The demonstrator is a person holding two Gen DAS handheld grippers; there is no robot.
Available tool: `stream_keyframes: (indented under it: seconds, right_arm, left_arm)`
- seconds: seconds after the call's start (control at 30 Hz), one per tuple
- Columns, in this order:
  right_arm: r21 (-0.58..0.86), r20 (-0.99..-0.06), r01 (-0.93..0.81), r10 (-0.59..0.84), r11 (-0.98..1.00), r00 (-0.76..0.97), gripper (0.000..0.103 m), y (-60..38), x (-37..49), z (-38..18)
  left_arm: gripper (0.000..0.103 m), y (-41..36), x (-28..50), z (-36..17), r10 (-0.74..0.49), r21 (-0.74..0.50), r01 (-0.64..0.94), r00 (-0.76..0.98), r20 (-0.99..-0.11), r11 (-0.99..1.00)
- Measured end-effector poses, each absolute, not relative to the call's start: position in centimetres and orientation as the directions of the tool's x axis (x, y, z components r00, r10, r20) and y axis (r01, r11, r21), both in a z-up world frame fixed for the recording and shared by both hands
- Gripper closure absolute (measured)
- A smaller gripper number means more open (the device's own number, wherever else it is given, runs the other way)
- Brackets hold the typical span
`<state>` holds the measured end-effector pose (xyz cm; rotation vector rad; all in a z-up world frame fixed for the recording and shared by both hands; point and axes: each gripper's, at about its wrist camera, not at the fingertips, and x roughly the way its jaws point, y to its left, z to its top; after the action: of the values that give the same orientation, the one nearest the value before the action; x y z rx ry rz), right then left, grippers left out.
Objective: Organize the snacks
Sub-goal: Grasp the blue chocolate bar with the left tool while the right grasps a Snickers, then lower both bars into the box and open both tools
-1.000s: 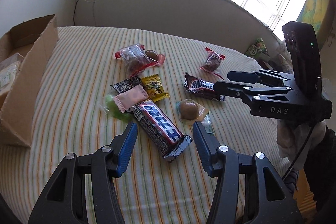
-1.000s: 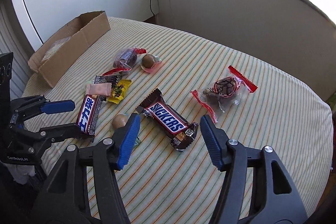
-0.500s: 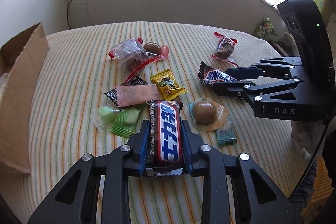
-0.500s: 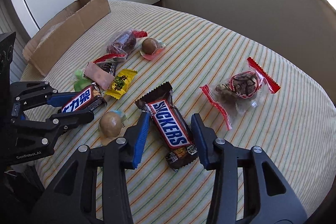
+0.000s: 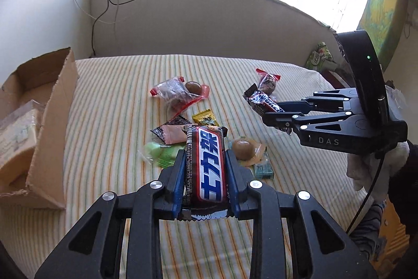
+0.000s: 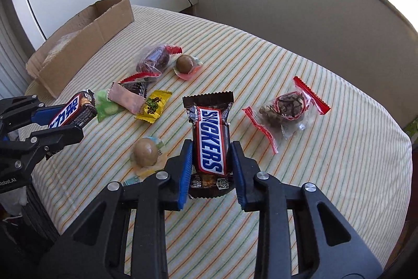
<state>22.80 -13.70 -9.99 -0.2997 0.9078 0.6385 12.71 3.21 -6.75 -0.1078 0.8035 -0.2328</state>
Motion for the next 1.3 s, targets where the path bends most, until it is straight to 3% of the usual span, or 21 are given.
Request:
stream_keyframes:
  seconds: [0.6,0.97,1.3]
  right_arm:
    - [0.012,-0.718,-0.736,0.519,0.677,0.465,0.073,-0.7,24.0,-1.7]
    - [0.033,-0.728,-0.803,0.565,0.594,0.388,0.073,11.1,25.6,-2.4]
    - [0.046,-0.751,-0.819,0.56,0.572,0.349,0.073,17.0,27.5,-3.9]
  left_arm:
    - [0.076,15.1,10.9,-3.2,-0.05,-0.154,-0.057,0.791,-0.61,0.986]
    - [0.076,21.3,11.2,-2.7,0.049,-0.15,-0.165,0.815,-0.577,0.975]
    - [0.076,23.2,12.7,-3.5,0.061,-0.16,-0.185,0.818,-0.571,0.97]
